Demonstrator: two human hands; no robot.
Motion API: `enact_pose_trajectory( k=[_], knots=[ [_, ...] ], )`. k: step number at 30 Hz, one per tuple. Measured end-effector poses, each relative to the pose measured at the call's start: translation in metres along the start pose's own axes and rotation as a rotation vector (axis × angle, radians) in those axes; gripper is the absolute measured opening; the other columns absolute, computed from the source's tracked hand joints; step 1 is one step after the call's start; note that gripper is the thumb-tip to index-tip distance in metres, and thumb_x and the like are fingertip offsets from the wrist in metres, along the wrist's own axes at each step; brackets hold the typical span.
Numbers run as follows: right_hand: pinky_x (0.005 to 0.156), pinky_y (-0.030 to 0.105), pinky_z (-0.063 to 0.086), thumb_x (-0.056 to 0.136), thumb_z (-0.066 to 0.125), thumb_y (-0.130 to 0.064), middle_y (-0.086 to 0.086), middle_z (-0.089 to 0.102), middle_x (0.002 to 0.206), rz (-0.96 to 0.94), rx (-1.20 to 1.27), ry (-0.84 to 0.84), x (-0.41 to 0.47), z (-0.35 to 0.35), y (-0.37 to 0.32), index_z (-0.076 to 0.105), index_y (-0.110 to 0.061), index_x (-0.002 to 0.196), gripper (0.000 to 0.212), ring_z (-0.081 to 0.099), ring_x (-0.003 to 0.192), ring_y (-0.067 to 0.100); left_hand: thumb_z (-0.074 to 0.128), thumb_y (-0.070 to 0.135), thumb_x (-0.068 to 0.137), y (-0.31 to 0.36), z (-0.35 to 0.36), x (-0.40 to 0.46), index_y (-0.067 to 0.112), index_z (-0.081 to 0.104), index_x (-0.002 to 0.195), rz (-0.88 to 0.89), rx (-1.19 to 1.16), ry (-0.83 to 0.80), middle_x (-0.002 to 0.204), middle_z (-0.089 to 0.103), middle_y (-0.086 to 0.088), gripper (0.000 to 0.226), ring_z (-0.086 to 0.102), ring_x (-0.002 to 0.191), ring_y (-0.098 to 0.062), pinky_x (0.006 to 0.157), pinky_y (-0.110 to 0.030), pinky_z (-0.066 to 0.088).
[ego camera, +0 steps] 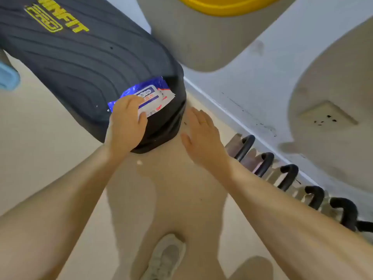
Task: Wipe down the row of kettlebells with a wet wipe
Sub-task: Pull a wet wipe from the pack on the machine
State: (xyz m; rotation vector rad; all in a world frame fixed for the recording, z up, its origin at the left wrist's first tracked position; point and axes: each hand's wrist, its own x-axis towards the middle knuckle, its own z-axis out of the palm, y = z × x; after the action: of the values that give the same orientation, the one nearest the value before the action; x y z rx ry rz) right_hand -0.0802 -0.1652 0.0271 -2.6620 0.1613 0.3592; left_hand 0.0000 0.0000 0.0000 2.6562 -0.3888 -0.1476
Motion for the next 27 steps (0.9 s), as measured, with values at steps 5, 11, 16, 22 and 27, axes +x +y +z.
enact_pose_trajectory(
  k=[5,11,16,22,27],
  knots=[
    [0.104,0.037,0.038,0.096,0.047,-0.020,0.013,0.036,0.147,-0.205,0.119,0.202,0.076,0.064,0.004,0.033,-0.007,0.141,0.049,0.034,0.135,0.027,0.046,0.020,0.095,-0.046,0.050,0.031,0.001,0.047,0.125,0.039,0.067,0.139,0.132,0.049,-0.018,0.036,0.043,0.123,-0.030,0.098,-0.039,0.037],
    [0.087,0.051,0.052,0.085,0.051,-0.014,0.023,0.062,0.120,-0.435,-0.128,0.407,0.134,0.101,0.007,0.061,0.002,0.111,0.032,0.060,0.107,0.041,0.042,0.029,0.092,-0.077,0.078,0.066,0.005,0.049,0.121,0.000,0.027,0.248,0.127,0.053,-0.012,0.038,0.047,0.115,-0.027,0.091,-0.035,0.035],
    [0.082,0.044,0.054,0.082,0.047,-0.032,0.007,0.072,0.104,-0.415,-0.260,0.416,0.154,0.094,0.004,0.069,-0.014,0.102,0.035,0.068,0.093,0.029,0.031,0.049,0.085,-0.089,0.090,0.064,0.002,0.054,0.116,0.120,0.089,0.271,0.124,0.059,-0.016,0.060,0.054,0.112,-0.033,0.096,-0.041,0.039],
    [0.085,0.039,0.044,0.088,0.049,-0.051,-0.001,0.052,0.134,-0.475,-0.429,0.140,0.178,0.068,0.007,0.052,-0.029,0.130,0.047,0.054,0.106,0.027,0.048,0.052,0.080,-0.093,0.094,0.064,0.007,0.054,0.118,0.132,0.068,0.316,0.115,0.063,-0.007,0.059,0.060,0.103,-0.027,0.091,-0.036,0.041],
    [0.084,0.039,0.046,0.090,0.043,-0.050,0.001,0.061,0.116,-0.520,-0.165,0.167,0.180,0.063,0.006,0.060,-0.029,0.121,0.041,0.056,0.098,0.026,0.048,0.053,0.077,-0.093,0.093,0.064,0.006,0.050,0.120,0.155,0.034,0.334,0.111,0.064,-0.008,0.064,0.061,0.097,-0.028,0.087,-0.034,0.038]
  ],
)
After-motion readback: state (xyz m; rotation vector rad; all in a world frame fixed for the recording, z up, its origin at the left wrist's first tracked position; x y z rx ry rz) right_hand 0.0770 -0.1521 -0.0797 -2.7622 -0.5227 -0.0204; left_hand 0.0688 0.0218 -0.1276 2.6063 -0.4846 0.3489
